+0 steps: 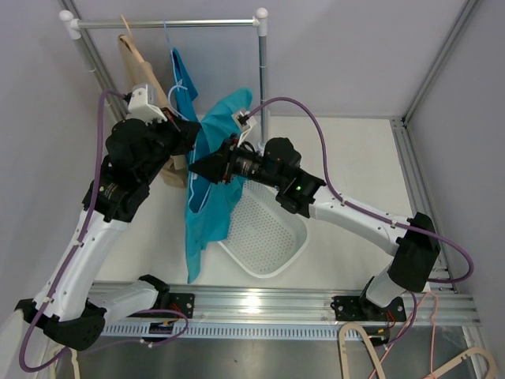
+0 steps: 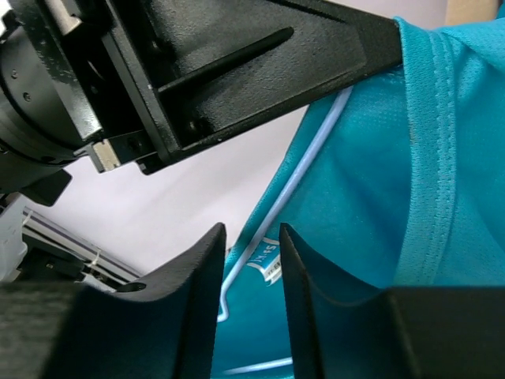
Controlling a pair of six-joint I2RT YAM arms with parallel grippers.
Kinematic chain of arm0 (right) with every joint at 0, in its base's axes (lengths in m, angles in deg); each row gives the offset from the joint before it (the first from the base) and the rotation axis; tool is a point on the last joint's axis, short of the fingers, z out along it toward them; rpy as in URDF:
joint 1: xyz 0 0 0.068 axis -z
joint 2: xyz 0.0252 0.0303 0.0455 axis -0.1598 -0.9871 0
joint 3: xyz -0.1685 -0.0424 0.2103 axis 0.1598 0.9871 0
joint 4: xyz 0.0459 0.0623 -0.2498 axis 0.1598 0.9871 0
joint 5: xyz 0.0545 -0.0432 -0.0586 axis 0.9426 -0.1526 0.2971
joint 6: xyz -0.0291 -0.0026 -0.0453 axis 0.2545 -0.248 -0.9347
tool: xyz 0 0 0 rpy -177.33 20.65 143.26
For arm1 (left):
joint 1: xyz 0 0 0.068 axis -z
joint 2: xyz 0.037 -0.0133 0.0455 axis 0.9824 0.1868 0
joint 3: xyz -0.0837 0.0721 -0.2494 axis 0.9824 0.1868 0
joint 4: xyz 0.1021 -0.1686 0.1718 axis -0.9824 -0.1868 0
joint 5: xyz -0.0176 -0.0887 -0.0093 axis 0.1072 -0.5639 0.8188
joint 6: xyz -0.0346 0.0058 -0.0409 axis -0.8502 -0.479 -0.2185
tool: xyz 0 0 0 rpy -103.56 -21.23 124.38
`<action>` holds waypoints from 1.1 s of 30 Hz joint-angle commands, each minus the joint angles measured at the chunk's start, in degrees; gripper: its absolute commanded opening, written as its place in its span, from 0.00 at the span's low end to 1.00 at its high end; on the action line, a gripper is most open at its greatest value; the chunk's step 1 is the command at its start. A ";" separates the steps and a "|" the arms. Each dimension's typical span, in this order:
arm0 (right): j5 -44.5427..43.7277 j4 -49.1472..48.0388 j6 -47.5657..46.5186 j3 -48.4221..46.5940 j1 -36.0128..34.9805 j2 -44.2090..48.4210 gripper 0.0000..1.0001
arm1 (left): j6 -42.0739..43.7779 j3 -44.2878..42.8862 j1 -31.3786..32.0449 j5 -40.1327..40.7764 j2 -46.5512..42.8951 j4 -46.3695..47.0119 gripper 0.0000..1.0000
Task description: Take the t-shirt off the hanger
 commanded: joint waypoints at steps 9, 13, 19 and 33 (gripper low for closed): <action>3.81 -6.29 3.29 -1.58 0.75 0.49 0.06 | -1.41 1.33 0.48 -0.65 -0.04 4.57 0.01; 4.25 -6.72 3.38 -1.41 0.84 0.76 0.04 | -1.59 2.12 0.48 -0.74 0.05 4.92 0.01; 4.69 -7.07 3.65 -2.11 0.84 0.06 0.02 | -2.82 2.56 0.48 -1.44 -0.04 5.54 0.01; 6.45 -8.92 5.05 -3.87 0.75 -2.76 0.16 | -3.88 3.01 1.62 -0.57 -0.22 5.98 0.01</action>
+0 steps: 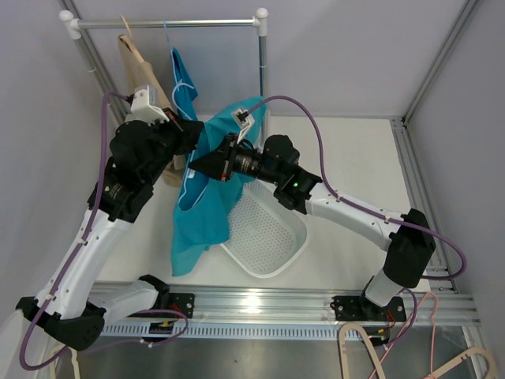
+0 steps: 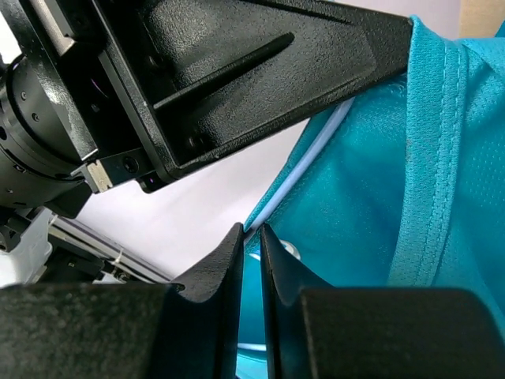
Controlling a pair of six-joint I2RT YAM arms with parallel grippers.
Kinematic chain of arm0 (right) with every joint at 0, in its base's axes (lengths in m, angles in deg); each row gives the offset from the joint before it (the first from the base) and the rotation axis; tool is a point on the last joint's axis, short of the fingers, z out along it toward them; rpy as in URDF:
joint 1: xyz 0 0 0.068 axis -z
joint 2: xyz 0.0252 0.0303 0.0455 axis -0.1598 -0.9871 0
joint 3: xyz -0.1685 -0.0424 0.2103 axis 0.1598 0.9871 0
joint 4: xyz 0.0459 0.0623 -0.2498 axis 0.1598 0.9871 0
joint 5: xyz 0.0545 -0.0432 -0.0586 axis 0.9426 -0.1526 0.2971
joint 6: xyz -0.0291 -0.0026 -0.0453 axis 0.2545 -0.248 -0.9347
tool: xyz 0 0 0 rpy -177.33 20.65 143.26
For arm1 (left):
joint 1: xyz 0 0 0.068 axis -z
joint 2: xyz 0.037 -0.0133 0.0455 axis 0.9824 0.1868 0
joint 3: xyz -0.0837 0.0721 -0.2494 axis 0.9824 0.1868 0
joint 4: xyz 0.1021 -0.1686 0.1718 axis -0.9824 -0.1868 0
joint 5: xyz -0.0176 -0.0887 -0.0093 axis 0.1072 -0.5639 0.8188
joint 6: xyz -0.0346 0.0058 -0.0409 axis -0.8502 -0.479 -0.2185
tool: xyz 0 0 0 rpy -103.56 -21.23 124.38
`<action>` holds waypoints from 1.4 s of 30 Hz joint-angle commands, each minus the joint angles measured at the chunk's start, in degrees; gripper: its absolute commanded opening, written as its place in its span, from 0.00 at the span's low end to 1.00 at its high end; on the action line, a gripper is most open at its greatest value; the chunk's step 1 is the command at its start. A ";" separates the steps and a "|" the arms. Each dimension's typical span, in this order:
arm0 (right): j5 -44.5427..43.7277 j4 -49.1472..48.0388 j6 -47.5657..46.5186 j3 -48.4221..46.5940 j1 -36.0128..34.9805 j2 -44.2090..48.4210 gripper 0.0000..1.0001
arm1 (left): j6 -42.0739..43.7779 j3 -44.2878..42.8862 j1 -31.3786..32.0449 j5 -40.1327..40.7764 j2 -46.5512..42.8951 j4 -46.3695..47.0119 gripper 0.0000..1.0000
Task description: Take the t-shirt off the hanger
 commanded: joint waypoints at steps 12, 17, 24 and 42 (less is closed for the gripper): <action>2.34 -5.34 0.70 -4.07 -0.54 -1.43 0.08 | -2.04 0.19 2.50 0.90 -0.17 1.70 0.01; 2.08 -4.90 0.53 -3.63 -0.54 -0.73 0.00 | -1.60 0.10 2.50 1.43 -0.43 1.78 0.01; 1.99 -2.09 -1.23 -3.36 -0.54 1.20 0.00 | 0.07 0.89 2.42 -0.06 -0.87 3.36 0.09; 2.96 8.01 -4.92 -0.20 2.71 12.01 0.00 | 7.19 8.44 1.10 -2.34 -10.10 6.53 1.00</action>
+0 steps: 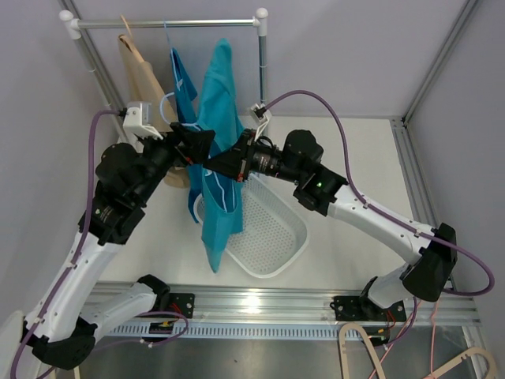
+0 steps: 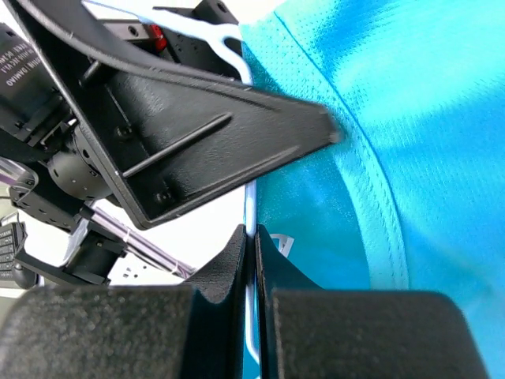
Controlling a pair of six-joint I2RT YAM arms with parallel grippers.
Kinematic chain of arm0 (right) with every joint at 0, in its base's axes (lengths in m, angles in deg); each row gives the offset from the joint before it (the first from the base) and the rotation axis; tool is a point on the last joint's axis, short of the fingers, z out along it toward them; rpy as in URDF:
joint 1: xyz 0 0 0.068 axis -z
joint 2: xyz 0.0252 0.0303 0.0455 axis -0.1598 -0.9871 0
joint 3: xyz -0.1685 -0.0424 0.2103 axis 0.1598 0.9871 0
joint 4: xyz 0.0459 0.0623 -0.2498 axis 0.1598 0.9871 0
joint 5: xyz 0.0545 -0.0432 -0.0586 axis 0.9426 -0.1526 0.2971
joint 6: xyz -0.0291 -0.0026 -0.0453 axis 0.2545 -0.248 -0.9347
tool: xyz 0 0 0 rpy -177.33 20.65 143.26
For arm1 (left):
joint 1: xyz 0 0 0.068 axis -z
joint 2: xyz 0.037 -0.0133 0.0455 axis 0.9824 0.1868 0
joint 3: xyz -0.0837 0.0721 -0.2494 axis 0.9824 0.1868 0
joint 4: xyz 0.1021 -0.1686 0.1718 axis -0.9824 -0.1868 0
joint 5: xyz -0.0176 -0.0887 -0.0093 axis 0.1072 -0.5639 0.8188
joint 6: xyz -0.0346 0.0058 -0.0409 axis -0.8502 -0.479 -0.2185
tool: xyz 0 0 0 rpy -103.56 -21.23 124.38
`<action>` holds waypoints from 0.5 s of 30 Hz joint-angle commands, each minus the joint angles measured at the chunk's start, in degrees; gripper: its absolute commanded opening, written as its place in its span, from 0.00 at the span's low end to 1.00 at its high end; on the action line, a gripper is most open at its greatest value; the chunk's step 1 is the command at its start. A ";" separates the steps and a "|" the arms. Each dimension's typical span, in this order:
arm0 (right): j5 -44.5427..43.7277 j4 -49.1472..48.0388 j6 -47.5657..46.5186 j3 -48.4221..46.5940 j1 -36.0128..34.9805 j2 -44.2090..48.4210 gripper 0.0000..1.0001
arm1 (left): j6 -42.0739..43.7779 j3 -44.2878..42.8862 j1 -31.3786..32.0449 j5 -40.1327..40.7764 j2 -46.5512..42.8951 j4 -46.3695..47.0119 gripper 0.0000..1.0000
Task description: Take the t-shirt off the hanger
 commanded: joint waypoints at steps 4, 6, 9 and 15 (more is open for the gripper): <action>0.18 0.51 -1.86 0.11 1.76 4.53 0.00 | 2.38 3.91 -1.79 -7.10 -5.24 5.68 1.00; 0.79 0.60 -1.51 0.37 2.55 4.53 0.00 | 2.47 3.92 -1.88 -11.40 -6.30 6.40 1.00; 0.80 0.51 -1.34 0.90 2.99 4.35 0.00 | 2.47 2.69 -1.88 -15.54 -5.78 6.58 1.00; 1.41 -0.54 -0.20 -0.15 5.62 2.95 0.00 | 2.12 3.38 -1.88 -24.43 -6.47 6.32 0.99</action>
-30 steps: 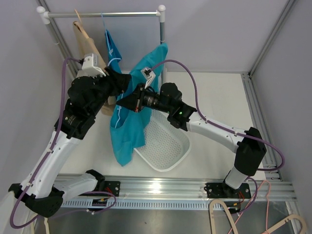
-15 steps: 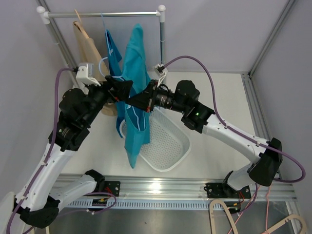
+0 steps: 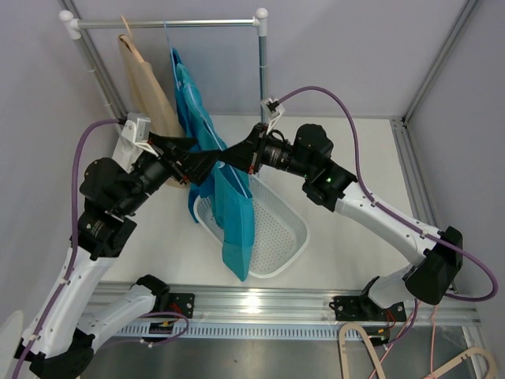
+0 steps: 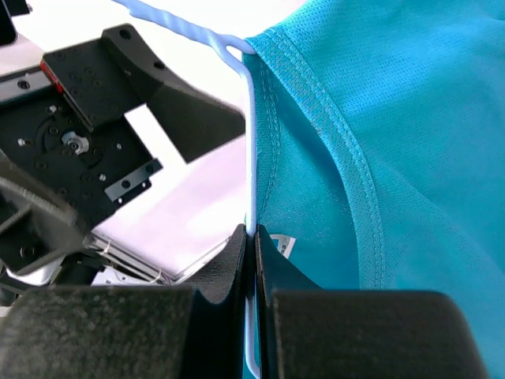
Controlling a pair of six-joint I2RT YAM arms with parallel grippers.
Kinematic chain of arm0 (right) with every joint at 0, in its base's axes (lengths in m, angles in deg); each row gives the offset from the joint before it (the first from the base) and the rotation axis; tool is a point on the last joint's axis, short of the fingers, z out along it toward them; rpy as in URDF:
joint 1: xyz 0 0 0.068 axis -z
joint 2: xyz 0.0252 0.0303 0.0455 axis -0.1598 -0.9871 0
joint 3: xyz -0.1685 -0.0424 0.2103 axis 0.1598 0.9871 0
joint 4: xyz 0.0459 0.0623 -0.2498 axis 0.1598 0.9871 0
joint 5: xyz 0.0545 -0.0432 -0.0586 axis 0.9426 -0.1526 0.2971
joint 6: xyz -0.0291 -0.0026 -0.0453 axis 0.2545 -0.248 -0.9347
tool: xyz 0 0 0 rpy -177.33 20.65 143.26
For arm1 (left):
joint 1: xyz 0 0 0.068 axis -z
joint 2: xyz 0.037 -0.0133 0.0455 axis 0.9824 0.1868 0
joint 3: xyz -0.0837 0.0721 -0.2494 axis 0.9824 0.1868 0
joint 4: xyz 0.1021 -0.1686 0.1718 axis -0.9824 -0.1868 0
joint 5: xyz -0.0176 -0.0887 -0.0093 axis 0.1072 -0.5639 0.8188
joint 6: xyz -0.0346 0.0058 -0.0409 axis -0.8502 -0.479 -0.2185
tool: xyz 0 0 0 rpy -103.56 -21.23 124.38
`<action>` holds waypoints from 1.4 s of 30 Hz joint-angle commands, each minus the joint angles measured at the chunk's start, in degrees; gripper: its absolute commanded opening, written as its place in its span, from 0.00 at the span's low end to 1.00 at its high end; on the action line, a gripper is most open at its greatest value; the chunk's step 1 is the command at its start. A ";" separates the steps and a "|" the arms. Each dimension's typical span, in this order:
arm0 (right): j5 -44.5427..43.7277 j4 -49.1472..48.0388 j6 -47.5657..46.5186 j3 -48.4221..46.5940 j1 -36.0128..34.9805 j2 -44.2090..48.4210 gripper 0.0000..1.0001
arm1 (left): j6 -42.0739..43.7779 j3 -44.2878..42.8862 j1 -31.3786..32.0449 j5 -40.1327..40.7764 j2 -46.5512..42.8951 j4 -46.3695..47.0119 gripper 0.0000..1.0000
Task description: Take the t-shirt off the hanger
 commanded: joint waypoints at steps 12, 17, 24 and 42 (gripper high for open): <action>1.06 -1.89 0.95 -13.50 5.32 -6.31 0.00 | 5.20 15.90 4.98 1.98 -16.04 2.52 1.00; 0.62 -3.81 2.00 -18.60 5.58 -9.65 0.00 | 8.97 20.30 13.41 13.57 -15.96 4.70 0.99; -1.66 -4.97 2.18 -23.86 5.49 -13.78 0.00 | 21.46 25.40 29.50 31.17 -4.99 23.85 1.00; -1.49 4.70 1.12 -37.06 6.90 -18.18 0.00 | 22.08 29.79 31.88 32.68 -0.57 28.53 0.01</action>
